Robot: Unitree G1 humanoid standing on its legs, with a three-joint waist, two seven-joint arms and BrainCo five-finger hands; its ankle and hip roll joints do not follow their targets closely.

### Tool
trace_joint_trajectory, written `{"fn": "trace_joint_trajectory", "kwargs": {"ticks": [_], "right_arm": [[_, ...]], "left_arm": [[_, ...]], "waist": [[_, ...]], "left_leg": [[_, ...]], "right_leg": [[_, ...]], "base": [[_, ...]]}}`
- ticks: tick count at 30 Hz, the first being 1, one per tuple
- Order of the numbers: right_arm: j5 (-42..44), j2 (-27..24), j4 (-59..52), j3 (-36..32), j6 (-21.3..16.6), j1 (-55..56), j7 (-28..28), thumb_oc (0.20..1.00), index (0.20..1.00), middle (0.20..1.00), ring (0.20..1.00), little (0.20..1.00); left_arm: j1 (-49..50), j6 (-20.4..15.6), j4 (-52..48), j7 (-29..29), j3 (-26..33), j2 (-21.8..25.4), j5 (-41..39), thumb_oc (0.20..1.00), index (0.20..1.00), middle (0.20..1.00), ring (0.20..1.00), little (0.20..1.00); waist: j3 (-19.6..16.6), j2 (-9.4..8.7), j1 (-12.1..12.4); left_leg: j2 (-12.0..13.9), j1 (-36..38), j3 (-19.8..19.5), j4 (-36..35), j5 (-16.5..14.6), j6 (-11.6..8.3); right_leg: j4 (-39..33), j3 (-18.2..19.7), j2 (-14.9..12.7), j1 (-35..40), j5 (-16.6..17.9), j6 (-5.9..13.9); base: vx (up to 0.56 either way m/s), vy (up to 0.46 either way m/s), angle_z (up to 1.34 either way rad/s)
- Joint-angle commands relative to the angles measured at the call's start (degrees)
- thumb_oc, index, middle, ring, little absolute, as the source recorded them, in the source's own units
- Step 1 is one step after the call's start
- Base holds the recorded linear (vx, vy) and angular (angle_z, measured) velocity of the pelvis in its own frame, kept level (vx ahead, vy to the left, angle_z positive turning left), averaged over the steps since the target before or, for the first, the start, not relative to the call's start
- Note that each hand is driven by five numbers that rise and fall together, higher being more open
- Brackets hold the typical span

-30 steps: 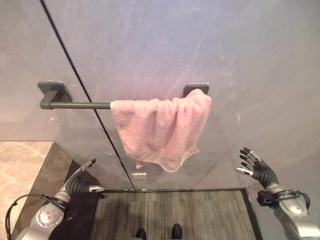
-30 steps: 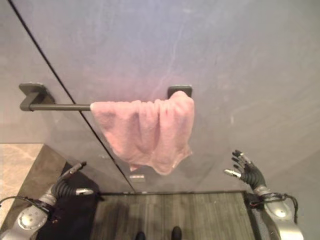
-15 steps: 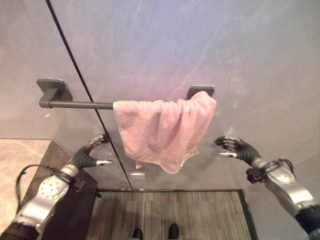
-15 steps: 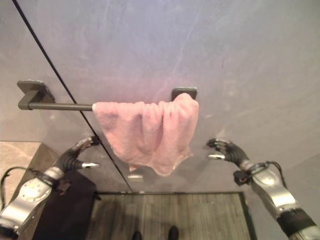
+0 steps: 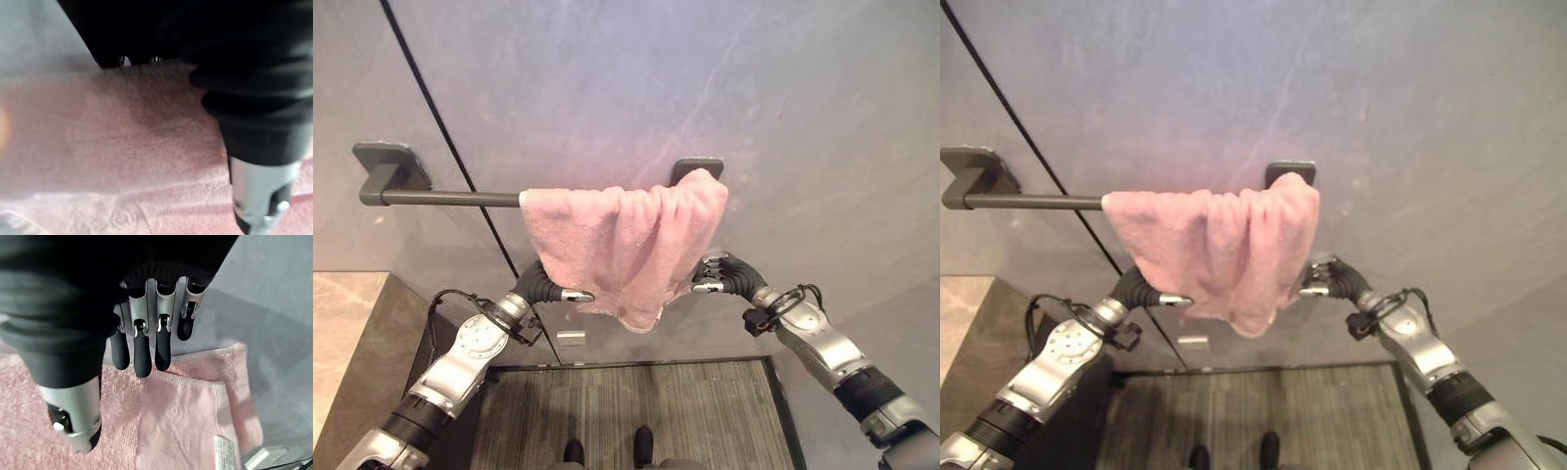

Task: Put brush and paste in cup on sink, flatten towel.

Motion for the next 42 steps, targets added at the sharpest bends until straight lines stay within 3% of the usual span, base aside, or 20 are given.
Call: {"fn": "trace_joint_trajectory", "kwargs": {"ticks": [1, 2, 3, 4, 5, 12, 22, 27, 35, 36, 37, 38, 39, 42], "right_arm": [[0.48, 2.94, -0.59, 0.02, -3.64, -8.06, -2.92, 1.000, 1.000, 1.000, 1.000, 1.000], [1.40, 3.81, -1.08, 0.57, -3.67, -8.35, -2.72, 0.200, 0.200, 0.200, 0.200, 0.200], [1.96, 4.06, -1.51, 0.48, -3.68, -8.17, -2.66, 0.200, 0.200, 0.200, 0.200, 0.200], [2.20, 4.42, -2.34, 0.60, -3.62, -7.92, -2.31, 0.200, 0.200, 0.200, 0.200, 0.200], [2.06, 4.63, -2.72, 0.48, -3.53, -7.73, -2.44, 0.200, 0.200, 0.200, 0.200, 0.200], [2.82, 5.78, -8.41, -2.98, -4.36, -2.12, -2.26, 0.200, 0.200, 0.200, 0.200, 0.200], [8.27, 3.83, -19.03, -8.58, -5.15, 7.74, 2.35, 0.200, 0.200, 0.200, 0.200, 0.200], [14.00, 0.79, -29.27, -13.80, -5.98, 14.25, 7.11, 0.200, 0.200, 0.200, 0.200, 0.200], [13.08, 0.52, -34.85, -11.75, -6.50, 11.67, 7.07, 0.200, 0.200, 0.200, 0.200, 0.200], [11.40, -0.07, -34.53, -11.45, -6.60, 11.18, 6.39, 0.401, 0.401, 0.401, 0.401, 0.401], [8.52, -1.11, -33.76, -11.39, -6.44, 10.93, 5.40, 0.520, 0.520, 0.520, 0.520, 0.520], [8.46, -1.10, -33.76, -11.36, -6.44, 10.91, 5.35, 0.564, 0.564, 0.564, 0.564, 0.564], [3.00, -3.43, -33.33, -12.12, -5.79, 11.53, 3.95, 1.000, 1.000, 1.000, 1.000, 1.000], [-3.02, -4.29, -29.36, -14.40, -3.46, 15.24, 2.42, 1.000, 1.000, 1.000, 1.000, 1.000]], "left_arm": [[-4.66, -2.96, 0.68, 2.29, -1.19, -1.11, 0.76, 1.000, 1.000, 1.000, 1.000, 1.000], [-4.94, -2.76, 1.01, 2.51, -1.59, -1.87, 0.84, 1.000, 1.000, 1.000, 1.000, 1.000], [-4.75, -2.65, 0.94, 2.49, -1.50, -2.13, 0.75, 1.000, 1.000, 1.000, 1.000, 1.000], [-4.53, -2.52, 1.22, 2.65, -1.50, -2.72, 0.98, 0.451, 0.451, 0.451, 0.451, 0.451], [-3.99, -2.41, 1.32, 2.62, -1.30, -3.17, 1.02, 0.200, 0.200, 0.200, 0.200, 0.200], [0.58, -1.95, 1.15, 2.71, 0.78, -5.06, 2.09, 0.200, 0.200, 0.200, 0.200, 0.200], [7.62, -2.29, -4.96, 1.25, 7.29, -3.73, 1.86, 0.200, 0.200, 0.200, 0.200, 0.200], [13.83, -3.96, -14.51, -0.91, 14.66, -2.45, -2.39, 0.200, 0.200, 0.200, 0.200, 0.200], [15.85, -4.67, -21.11, -0.98, 17.77, -3.73, -7.18, 0.200, 0.200, 0.200, 0.200, 0.200], [15.70, -4.62, -20.80, -0.84, 17.56, -3.58, -6.86, 0.200, 0.200, 0.200, 0.200, 0.200], [15.65, -4.57, -20.67, -0.50, 17.44, -3.08, -5.70, 0.200, 0.200, 0.200, 0.200, 0.200], [15.64, -4.58, -20.65, -0.47, 17.43, -3.09, -5.67, 0.200, 0.200, 0.200, 0.200, 0.200], [15.93, -4.39, -20.79, -0.14, 17.49, -2.53, -4.30, 0.200, 0.200, 0.200, 0.200, 0.200], [17.06, -3.34, -20.36, -0.05, 18.02, -2.12, -2.79, 0.200, 0.200, 0.200, 0.200, 0.200]], "waist": [[-2.11, -1.43, 0.84], [-1.91, -1.51, 0.92], [-1.82, -1.52, 0.96], [-1.76, -1.58, 0.96], [-1.76, -1.59, 1.00], [-2.10, -1.55, 0.88], [-2.71, -1.22, 0.73], [-3.13, -0.87, 0.79], [-3.46, -0.56, 1.40], [-3.38, -0.56, 1.36], [-3.28, -0.65, 1.29], [-3.27, -0.63, 1.28], [-3.06, -0.90, 1.13], [-2.37, -1.48, 0.96]], "left_leg": [[4.04, -2.47, 1.58, 0.29, 2.62, -4.38], [4.11, -2.67, 1.83, 0.29, 2.68, -4.35], [4.14, -2.81, 1.90, 0.29, 2.68, -4.36], [4.16, -3.03, 2.00, 0.29, 2.66, -4.36], [4.20, -3.18, 2.13, 0.29, 2.68, -4.36], [4.44, -3.00, 2.13, 0.29, 2.53, -4.43], [4.47, -1.82, 1.80, 0.29, 2.17, -4.62], [4.52, -1.56, 1.30, 0.29, 2.07, -4.79], [4.43, -1.49, 0.87, 0.29, 2.23, -5.01], [4.43, -1.50, 0.86, 0.29, 2.25, -5.01], [4.44, -1.53, 0.85, 0.29, 2.29, -5.00], [4.45, -1.52, 0.85, 0.29, 2.28, -5.01], [4.52, -1.69, 0.84, 0.29, 2.32, -5.02], [4.54, -2.23, 0.75, 0.29, 2.37, -4.97]], "right_leg": [[0.01, 1.33, -8.48, 0.30, 1.29, 8.80], [0.01, 1.66, -8.47, -0.05, 1.43, 8.89], [0.01, 1.72, -8.50, -0.24, 1.46, 8.93], [0.01, 1.86, -8.53, -0.60, 1.57, 9.06], [0.01, 2.05, -8.54, -0.90, 1.61, 9.14], [0.01, 2.11, -8.51, -0.67, 1.24, 9.01], [0.01, 1.64, -8.59, 0.85, 0.42, 8.97], [0.01, 1.19, -8.68, 1.46, -0.02, 8.93], [0.01, 0.58, -8.92, 1.91, -0.15, 8.83], [0.01, 0.53, -8.93, 1.91, -0.12, 8.81], [0.01, 0.48, -8.87, 1.88, -0.09, 8.77], [0.01, 0.47, -8.87, 1.89, -0.09, 8.76], [0.01, 0.53, -8.82, 1.77, -0.02, 8.73], [0.01, 0.23, -8.81, 1.31, 0.19, 8.83]], "base": [[-0.04, 0.009, -0.10], [-0.04, 0.008, -0.10], [-0.03, 0.003, -0.09], [-0.01, 0.004, -0.11], [-0.01, 0.000, -0.09], [0.02, -0.005, -0.04], [0.03, -0.005, 0.00], [0.02, -0.010, 0.06], [0.00, -0.001, 0.01], [0.00, 0.000, 0.00], [0.00, 0.000, 0.00], [0.00, 0.000, 0.00], [-0.01, -0.002, 0.04], [-0.01, -0.002, 0.01]]}}
